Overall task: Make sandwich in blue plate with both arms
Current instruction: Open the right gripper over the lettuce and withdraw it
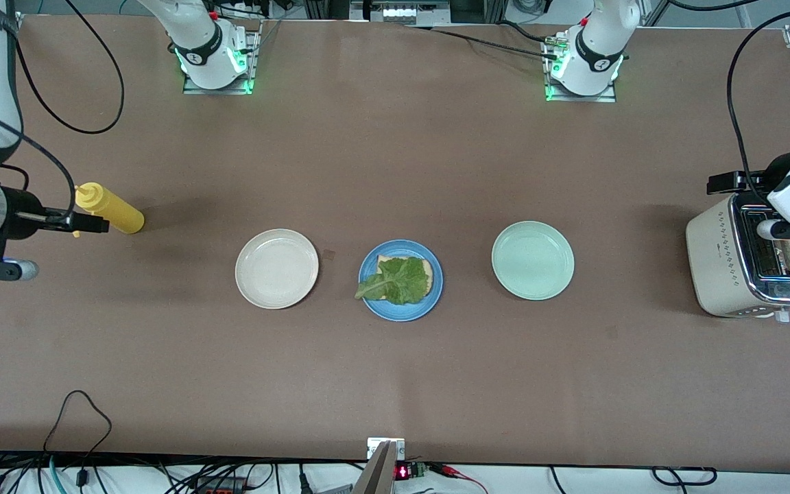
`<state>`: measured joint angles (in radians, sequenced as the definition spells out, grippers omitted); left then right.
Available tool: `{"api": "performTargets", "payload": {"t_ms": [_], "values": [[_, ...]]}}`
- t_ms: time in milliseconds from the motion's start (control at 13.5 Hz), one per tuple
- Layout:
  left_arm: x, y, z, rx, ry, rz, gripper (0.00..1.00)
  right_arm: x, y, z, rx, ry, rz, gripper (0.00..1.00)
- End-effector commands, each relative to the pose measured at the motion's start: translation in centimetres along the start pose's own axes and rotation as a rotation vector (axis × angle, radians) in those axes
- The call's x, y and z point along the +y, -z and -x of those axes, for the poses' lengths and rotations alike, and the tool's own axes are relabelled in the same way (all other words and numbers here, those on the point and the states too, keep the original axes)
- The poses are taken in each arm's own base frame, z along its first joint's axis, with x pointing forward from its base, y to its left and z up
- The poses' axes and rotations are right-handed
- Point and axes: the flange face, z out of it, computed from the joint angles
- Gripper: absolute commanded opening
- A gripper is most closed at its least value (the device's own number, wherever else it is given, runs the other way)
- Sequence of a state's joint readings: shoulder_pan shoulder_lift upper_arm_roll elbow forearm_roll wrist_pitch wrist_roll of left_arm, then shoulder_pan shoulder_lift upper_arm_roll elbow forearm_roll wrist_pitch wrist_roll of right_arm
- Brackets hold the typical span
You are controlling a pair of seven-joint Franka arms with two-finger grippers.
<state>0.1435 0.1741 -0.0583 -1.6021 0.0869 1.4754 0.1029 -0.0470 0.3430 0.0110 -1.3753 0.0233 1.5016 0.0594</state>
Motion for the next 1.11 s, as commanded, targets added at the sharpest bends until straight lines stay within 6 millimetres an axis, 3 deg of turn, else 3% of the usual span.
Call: {"api": "performTargets", "payload": {"t_ms": [0, 444, 813, 1035], "values": [[1.5, 1.5, 0.5, 0.018, -0.027, -0.015, 1.0, -0.2, 2.3, 1.6, 0.068, 0.044, 0.04, 1.0], [2.2, 2.0, 0.8, 0.026, -0.039, -0.012, 1.0, 0.6, 5.7, 3.1, 0.126, 0.017, 0.078, 1.0], [2.2, 2.0, 0.8, 0.026, -0.039, -0.012, 1.0, -1.3, 5.6, 3.1, 0.129, 0.066, 0.13, 1.0], [2.4, 2.1, 0.9, 0.027, -0.042, -0.013, 1.0, -1.2, 5.5, 3.0, 0.123, 0.064, 0.117, 1.0]]}}
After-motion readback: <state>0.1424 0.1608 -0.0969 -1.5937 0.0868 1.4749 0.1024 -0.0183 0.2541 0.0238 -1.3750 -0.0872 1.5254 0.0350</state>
